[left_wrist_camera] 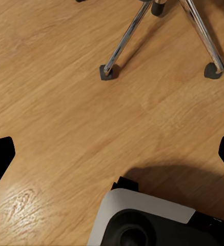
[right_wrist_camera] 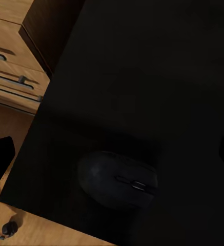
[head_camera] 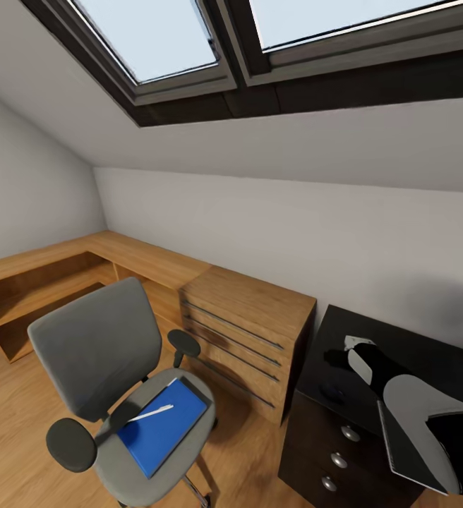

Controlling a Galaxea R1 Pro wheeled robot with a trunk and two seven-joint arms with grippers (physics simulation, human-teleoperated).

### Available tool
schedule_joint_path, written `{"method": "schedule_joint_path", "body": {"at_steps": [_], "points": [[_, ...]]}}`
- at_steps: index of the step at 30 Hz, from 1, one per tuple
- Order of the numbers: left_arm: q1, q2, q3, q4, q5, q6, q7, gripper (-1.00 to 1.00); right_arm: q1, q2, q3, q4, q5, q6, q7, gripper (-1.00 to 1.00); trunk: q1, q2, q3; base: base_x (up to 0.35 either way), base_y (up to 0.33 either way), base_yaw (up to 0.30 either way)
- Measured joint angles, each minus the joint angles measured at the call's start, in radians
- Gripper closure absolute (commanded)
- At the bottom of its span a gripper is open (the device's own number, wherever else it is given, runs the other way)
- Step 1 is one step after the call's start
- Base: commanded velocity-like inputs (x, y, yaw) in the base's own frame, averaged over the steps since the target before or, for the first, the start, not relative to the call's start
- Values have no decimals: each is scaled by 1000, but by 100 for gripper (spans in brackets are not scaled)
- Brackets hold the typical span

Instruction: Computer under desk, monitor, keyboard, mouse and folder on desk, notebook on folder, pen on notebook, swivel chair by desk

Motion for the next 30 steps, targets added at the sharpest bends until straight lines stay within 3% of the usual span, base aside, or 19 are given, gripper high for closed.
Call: {"method": "schedule_joint_path", "body": {"at_steps": [10,15,24,30], "points": [[0,0,0,0,0,0,0,-100,0,-18,-8,12,0,0,46,-100,38,-70,-31,0,0,0],[0,0,0,0,0,0,0,-100,0,-22,-9,20,-4,0,66,-100,38,-70,-32,0,0,0],[0,0,0,0,0,0,0,-100,0,-35,-9,43,-64,-1,79,-100,38,-70,-32,0,0,0],[0,0,0,0,6,0,0,-100,0,-41,-9,46,-72,-1,80,-100,38,-70,-32,0,0,0]]}}
